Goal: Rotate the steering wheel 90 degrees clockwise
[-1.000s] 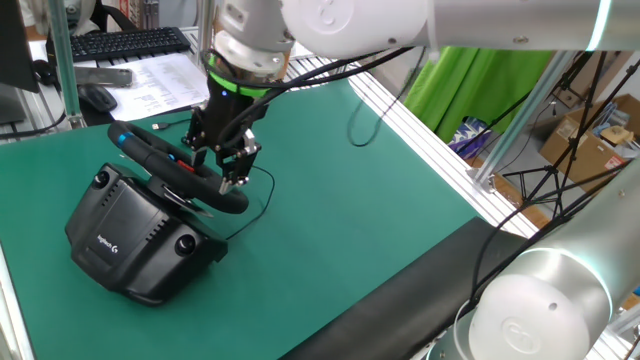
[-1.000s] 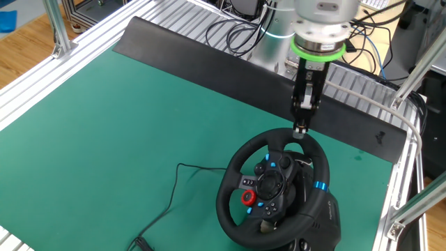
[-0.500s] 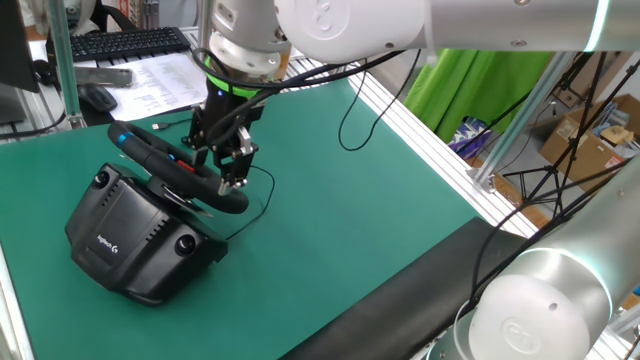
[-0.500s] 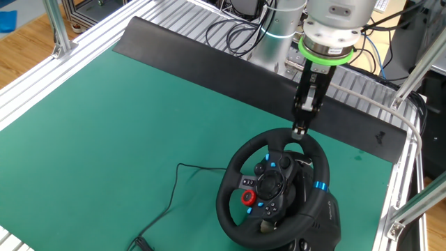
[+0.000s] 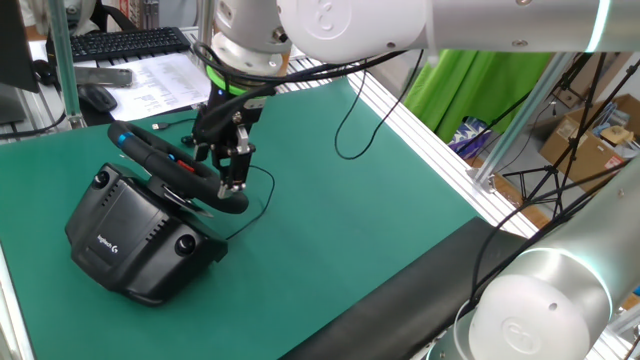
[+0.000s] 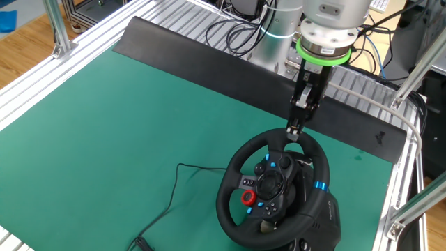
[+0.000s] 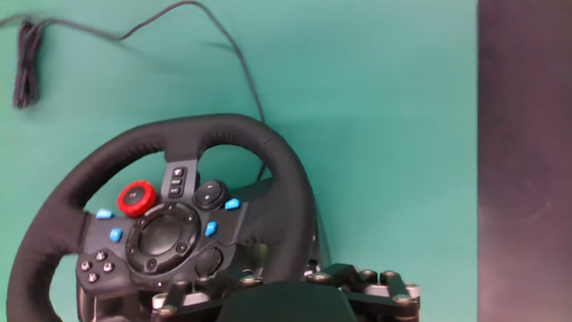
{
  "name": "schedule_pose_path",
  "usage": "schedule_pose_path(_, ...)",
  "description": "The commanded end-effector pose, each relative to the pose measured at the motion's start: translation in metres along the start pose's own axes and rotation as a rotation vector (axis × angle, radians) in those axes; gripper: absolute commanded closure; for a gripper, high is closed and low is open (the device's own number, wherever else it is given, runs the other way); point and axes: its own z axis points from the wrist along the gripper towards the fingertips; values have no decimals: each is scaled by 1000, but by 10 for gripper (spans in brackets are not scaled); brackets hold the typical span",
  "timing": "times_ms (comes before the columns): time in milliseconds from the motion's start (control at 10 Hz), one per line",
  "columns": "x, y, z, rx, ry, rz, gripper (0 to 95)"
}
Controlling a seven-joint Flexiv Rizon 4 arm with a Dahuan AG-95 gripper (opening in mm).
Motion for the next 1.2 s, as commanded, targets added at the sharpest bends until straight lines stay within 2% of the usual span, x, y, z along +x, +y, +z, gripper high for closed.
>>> schedule_pose_path(100,1,0,4,1,36,110,190)
schedule_pose_path(300,2,1,7,10,89,192,190)
schedule_pose_path(400,5,0,9,12,101,214,190)
schedule_pose_path(500,7,0,11,11,105,223,190)
schedule_pose_path(600,15,-1,15,0,107,242,190)
schedule_pose_path(700,23,-2,19,0,97,244,190)
schedule_pose_path(800,26,-3,19,-3,103,244,190)
schedule_pose_path(900,27,-4,19,-17,107,248,190)
schedule_pose_path(1100,27,-4,20,-44,110,242,570)
schedule_pose_path(1200,27,-4,21,-44,115,239,760)
